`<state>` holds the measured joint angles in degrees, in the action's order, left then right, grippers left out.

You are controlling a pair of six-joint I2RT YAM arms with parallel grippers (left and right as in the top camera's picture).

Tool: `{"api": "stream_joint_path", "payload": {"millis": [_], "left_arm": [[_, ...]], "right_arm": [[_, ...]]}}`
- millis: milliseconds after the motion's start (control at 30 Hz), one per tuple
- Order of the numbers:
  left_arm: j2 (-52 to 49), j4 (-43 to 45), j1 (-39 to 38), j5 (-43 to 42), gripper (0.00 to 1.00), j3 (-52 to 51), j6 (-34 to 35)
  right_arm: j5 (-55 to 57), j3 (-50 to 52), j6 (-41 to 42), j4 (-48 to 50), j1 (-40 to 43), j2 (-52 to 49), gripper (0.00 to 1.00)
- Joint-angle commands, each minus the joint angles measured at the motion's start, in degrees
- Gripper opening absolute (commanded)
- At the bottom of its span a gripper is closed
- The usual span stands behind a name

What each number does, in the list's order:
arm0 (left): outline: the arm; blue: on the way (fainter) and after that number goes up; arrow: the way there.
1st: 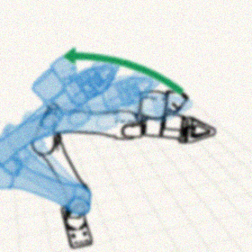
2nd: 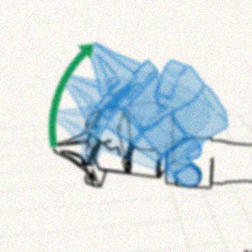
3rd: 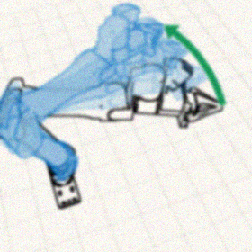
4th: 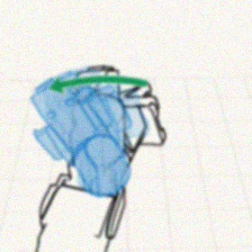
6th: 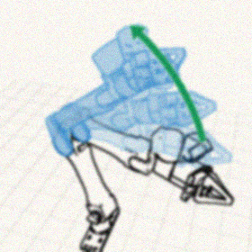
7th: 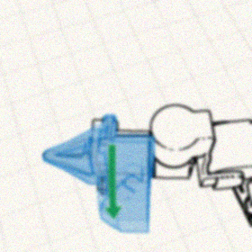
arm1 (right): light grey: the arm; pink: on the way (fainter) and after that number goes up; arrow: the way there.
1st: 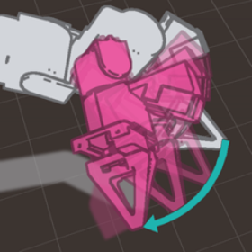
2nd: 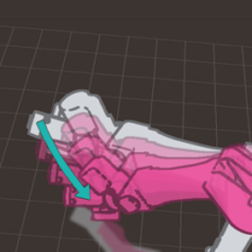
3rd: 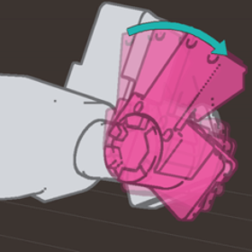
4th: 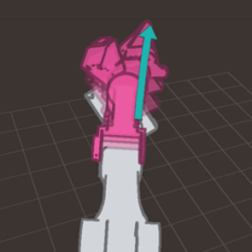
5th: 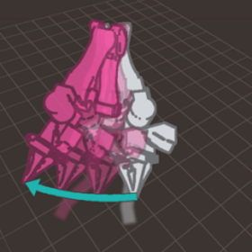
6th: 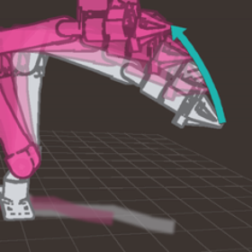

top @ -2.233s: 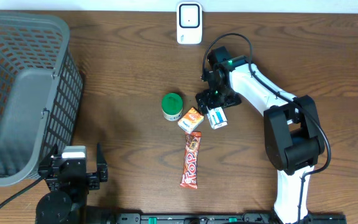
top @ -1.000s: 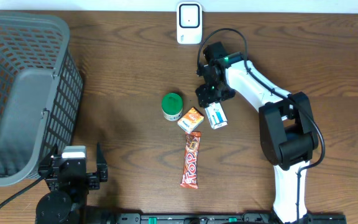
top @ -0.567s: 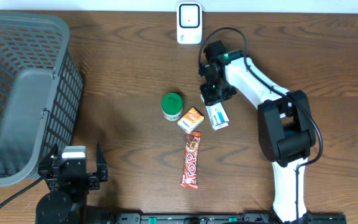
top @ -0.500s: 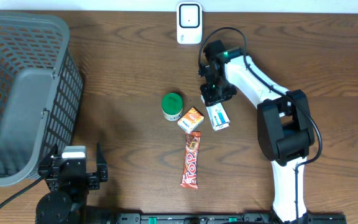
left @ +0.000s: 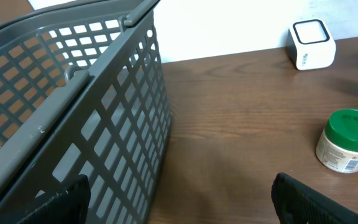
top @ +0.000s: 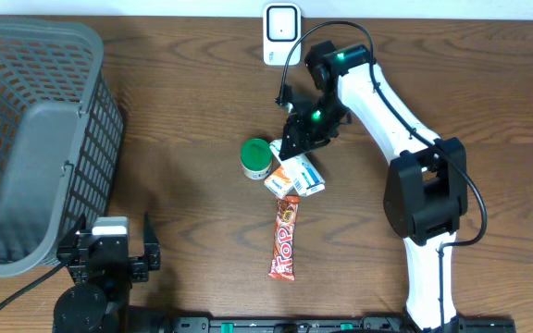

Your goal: Scan the item barcode

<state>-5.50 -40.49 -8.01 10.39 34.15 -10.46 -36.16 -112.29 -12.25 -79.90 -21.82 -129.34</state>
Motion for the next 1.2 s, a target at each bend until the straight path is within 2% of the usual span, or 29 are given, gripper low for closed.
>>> {"api": "stream_joint_path", "payload": {"millis": [0, 133, 267, 600, 933, 1100, 1167], "left_arm": [[0.28, 0.17, 0.22, -0.35, 0.92, -0.13, 0.5], [0.28, 0.17, 0.22, -0.35, 0.92, -0.13, 0.5], [0.28, 0.17, 0.22, -0.35, 0.92, -0.13, 0.5], [0.28, 0.17, 0.22, -0.35, 0.92, -0.13, 0.5], [0.28, 0.17, 0.22, -0.35, 0.92, -0.13, 0.5], [0.28, 0.17, 0.22, -0.35, 0.92, -0.13, 0.5], [0.28, 0.17, 0.22, -0.35, 0.92, -0.13, 0.5]], "right_arm": [[-6.27, -1.18, -5.64, -0.48, 0.52, -0.2, 0.2], [0.2, -1.73, -5.27, 4.66, 0.5, -0.2, 0.2], [13.86, -3.17, 1.42, 12.57, 0.39, -0.2, 0.18], [29.79, -6.97, 0.96, 28.24, 0.35, -0.22, 0.18], [42.71, -6.97, -5.46, 52.04, 0.35, -1.16, 0.17], [43.65, -6.97, -7.89, 62.66, 0.35, -4.07, 0.17], [44.35, -6.97, -9.03, 66.75, 0.13, -5.88, 0.13]]}}
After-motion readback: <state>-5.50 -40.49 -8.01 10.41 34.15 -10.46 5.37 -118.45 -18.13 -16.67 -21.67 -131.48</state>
